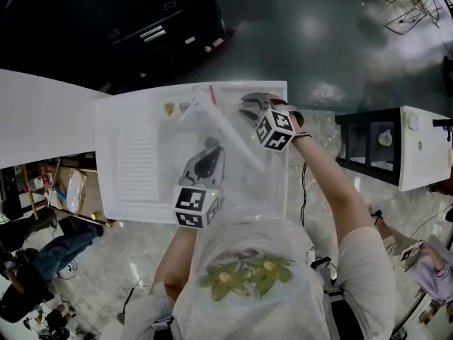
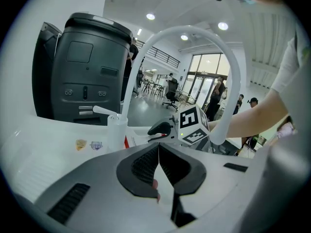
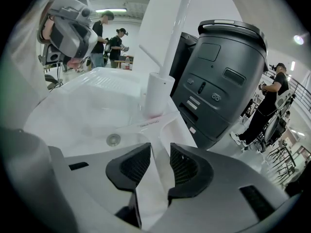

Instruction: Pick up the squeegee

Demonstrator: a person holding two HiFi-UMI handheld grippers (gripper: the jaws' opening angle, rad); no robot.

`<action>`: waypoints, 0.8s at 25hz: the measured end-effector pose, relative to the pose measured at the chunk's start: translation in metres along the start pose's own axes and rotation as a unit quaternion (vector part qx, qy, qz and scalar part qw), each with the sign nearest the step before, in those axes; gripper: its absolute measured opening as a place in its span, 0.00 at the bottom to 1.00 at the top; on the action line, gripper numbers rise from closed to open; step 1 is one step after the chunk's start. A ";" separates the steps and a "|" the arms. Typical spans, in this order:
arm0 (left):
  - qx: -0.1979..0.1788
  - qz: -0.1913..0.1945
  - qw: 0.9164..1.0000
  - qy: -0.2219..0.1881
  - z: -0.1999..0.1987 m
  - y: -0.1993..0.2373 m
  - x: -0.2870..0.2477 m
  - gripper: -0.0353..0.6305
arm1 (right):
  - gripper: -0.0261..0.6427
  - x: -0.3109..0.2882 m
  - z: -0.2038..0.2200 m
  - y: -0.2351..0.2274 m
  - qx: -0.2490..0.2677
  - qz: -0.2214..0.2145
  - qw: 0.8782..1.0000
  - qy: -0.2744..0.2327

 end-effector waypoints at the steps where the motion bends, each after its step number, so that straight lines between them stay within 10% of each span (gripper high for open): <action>1: 0.000 0.000 1.000 0.000 0.000 0.000 0.000 0.07 | 0.20 0.000 0.000 0.000 0.001 -0.001 1.000 0.000; 20: -0.009 -0.001 1.000 -0.013 -0.006 -0.005 0.008 0.07 | 0.18 0.008 -0.003 0.005 0.033 -0.042 0.999 0.005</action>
Point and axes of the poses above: the fingertips, and each gripper's own axes: x backward along the fingers, y to its left, z out of its underside, the point moved 6 cm from there along x, backward along the fingers, and after that the axes turned 5 degrees about y, right-handed, at the moved point
